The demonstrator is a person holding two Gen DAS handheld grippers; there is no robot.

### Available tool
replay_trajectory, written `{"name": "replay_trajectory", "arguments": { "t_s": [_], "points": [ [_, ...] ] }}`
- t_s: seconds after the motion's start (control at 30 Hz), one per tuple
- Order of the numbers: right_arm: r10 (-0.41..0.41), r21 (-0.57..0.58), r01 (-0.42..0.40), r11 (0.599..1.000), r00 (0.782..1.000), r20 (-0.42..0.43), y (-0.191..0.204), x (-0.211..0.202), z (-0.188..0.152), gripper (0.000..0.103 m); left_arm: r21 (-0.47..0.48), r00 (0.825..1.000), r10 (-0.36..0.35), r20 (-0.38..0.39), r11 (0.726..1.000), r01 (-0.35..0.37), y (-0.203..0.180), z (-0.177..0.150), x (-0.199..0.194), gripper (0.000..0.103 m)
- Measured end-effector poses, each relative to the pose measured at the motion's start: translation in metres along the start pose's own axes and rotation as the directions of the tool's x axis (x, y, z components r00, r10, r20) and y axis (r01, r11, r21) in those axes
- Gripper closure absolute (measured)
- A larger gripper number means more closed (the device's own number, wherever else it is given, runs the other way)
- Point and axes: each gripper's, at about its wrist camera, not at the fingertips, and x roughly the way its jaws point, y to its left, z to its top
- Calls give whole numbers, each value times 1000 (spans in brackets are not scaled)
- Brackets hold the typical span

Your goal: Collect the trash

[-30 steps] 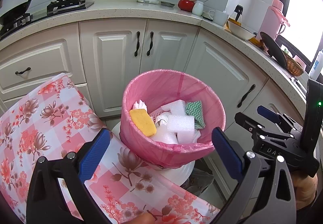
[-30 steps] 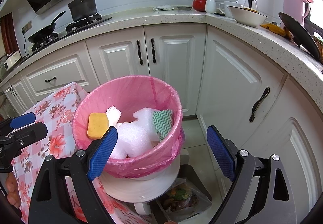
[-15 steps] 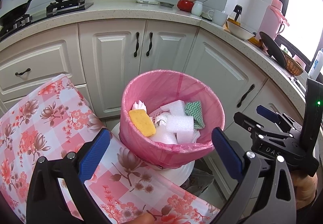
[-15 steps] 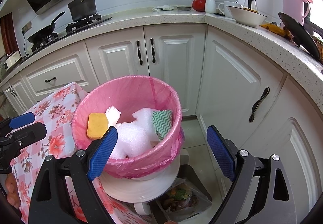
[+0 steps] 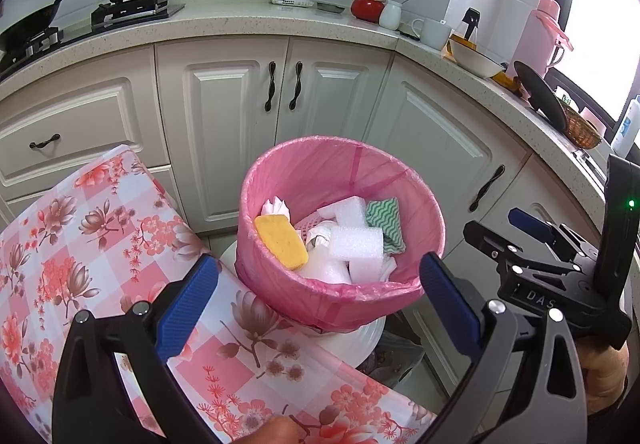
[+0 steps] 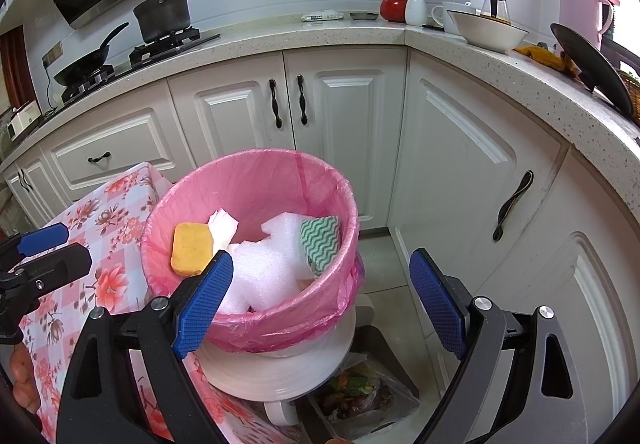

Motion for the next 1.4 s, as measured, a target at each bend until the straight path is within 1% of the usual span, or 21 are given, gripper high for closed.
{"name": "replay_trajectory", "arguments": {
  "t_s": [0.8,1.03,1.4],
  "points": [
    [0,0,0,1000,1000,-3,0,2,-2,18,8,1000,-7,-10,1000,7,-3,-1,0,6],
    [-2,2,2,1000,1000,-5,-1,3,-2,18,25,1000,4,3,1000,-4,-5,-1,-2,6],
    [-5,0,5,1000,1000,-3,1,3,-5,18,25,1000,3,-15,1000,-2,-5,0,-1,6]
  ]
}}
